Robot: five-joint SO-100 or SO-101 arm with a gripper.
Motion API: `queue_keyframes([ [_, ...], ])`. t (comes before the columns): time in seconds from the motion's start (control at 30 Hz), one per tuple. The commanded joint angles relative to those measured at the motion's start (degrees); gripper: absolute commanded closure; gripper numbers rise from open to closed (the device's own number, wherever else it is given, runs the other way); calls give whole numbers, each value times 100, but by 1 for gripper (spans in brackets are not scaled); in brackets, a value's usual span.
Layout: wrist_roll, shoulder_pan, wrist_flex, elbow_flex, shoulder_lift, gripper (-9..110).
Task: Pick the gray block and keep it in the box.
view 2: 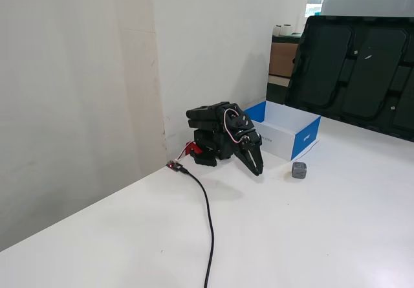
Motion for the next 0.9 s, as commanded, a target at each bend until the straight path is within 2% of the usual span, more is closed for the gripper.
queue_keyframes([
  [0.0, 79, 9, -105, 53, 694, 101],
  [0.5, -9, -158, -114, 53, 694, 101],
  [0.87, 97, -765, -343, 53, 694, 101],
])
